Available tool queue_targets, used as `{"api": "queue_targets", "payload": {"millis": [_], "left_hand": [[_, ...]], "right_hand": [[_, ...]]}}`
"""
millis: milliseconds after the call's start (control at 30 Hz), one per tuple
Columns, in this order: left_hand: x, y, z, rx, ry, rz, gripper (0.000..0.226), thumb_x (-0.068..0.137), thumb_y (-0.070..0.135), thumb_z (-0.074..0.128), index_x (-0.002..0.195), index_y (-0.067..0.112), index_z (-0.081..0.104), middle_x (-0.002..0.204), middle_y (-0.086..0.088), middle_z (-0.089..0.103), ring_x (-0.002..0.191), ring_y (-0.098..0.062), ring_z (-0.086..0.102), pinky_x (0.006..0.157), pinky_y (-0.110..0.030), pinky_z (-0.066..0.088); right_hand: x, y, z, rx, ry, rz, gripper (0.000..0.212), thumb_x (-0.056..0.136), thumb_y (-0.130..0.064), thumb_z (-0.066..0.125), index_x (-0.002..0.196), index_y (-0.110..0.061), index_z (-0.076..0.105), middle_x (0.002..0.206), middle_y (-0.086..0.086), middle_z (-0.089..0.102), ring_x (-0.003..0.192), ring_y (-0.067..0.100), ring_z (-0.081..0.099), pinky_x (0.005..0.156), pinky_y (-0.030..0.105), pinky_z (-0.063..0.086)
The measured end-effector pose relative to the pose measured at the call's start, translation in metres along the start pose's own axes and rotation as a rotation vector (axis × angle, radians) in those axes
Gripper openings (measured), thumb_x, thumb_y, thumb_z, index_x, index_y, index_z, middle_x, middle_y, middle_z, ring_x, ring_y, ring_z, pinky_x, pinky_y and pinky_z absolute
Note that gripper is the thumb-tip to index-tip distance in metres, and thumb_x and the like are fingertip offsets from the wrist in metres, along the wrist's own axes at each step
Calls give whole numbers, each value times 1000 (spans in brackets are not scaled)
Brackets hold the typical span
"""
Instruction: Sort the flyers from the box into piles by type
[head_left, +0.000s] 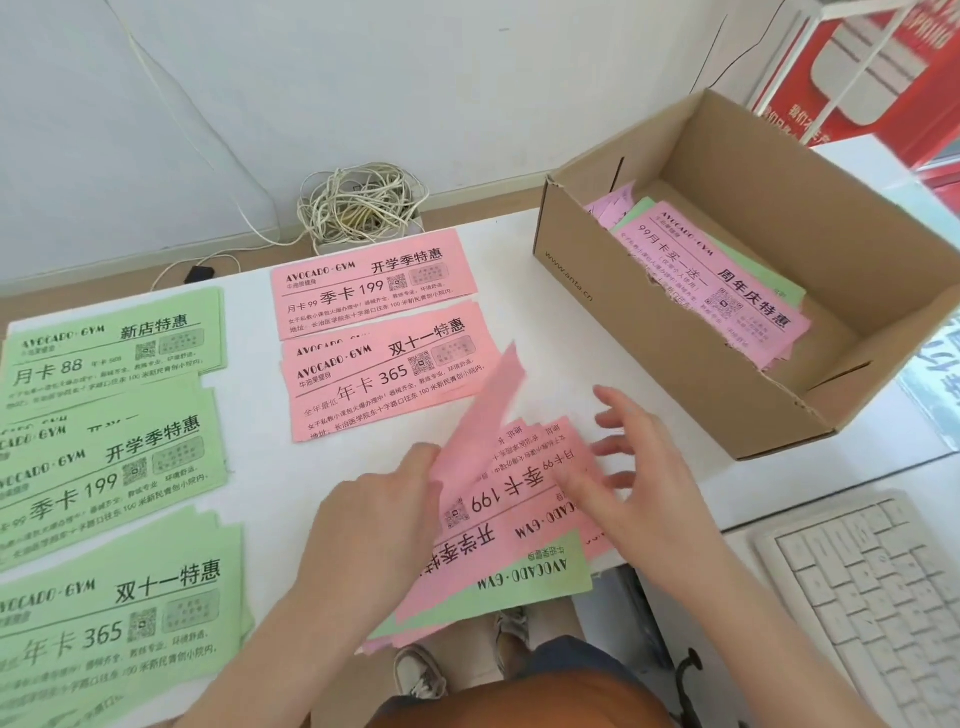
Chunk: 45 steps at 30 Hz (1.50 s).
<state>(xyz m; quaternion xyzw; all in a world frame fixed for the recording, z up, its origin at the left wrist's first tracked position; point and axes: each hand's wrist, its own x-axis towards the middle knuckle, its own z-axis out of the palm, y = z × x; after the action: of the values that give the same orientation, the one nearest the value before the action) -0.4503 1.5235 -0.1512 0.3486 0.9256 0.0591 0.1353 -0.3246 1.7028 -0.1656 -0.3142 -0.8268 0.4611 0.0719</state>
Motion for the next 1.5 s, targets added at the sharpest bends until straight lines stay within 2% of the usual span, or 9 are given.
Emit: {"api": "queue_targets", "payload": {"millis": [200,267,400,533,667,933,1100,1267,1500], "left_hand": [[-11,36,-22,-799,296,-116,59,86,21,62,125,53,32,85,21,59,73,0,56,62,-14,37],[-13,48,-21,-1161,157,-126,60,83,25,66,116,63,33,103,27,59,91,7,60,73,-7,44],[-21,45,-19,-1499,-244,44,67,75,51,67,135,49,38,132,14,53,118,-12,56,92,-37,50],[-23,26,-3,-596,-177,160,51,80,59,53,130,47,46,137,28,41,129,5,33,110,-31,32],[-20,29,23,108,-319,177,72,83,50,50,145,23,25,147,-3,27,133,-23,22,107,-40,34],[-14,35,26,293,-338,247,69,96,28,36,149,13,-5,157,-11,-1,142,-32,6,109,-41,31],[-13,48,26,391,-434,225,73,94,13,42,149,7,-6,154,-26,-6,141,-41,8,110,-48,27],[-13,48,27,354,-411,210,79,92,26,44,148,11,-11,154,-23,-5,141,-41,8,112,-49,23],[-12,57,31,376,-448,193,90,89,26,53,147,7,-12,151,-33,-8,140,-47,7,111,-50,22]], "right_hand": [[-36,-55,13,228,-541,82,99,83,-39,69,150,-36,-5,156,-24,7,141,-7,15,96,-1,26],[-45,-56,29,121,-444,-98,101,81,-23,68,149,-35,-6,158,-19,9,139,-12,11,102,1,22],[-37,-38,13,193,-304,-146,62,92,-19,56,143,-45,31,134,-26,51,121,-8,49,96,14,42],[-8,-25,-29,218,-106,-8,32,97,-16,50,99,-44,64,88,-27,71,81,-7,65,67,12,50],[10,-1,-44,207,-10,160,22,92,-10,58,88,-30,66,77,-15,72,59,7,66,52,20,51],[21,29,-27,-38,-62,267,25,84,-4,60,99,-24,59,88,-10,70,58,0,66,54,3,41],[16,29,-24,79,84,286,30,89,-5,54,90,-34,59,91,-12,69,72,11,67,69,33,56],[7,24,-17,436,131,344,29,96,0,45,97,-24,62,90,-5,73,70,19,71,53,28,57],[-4,34,-1,458,117,365,25,96,-5,49,98,-23,66,97,-6,74,88,17,71,78,41,58]]}}
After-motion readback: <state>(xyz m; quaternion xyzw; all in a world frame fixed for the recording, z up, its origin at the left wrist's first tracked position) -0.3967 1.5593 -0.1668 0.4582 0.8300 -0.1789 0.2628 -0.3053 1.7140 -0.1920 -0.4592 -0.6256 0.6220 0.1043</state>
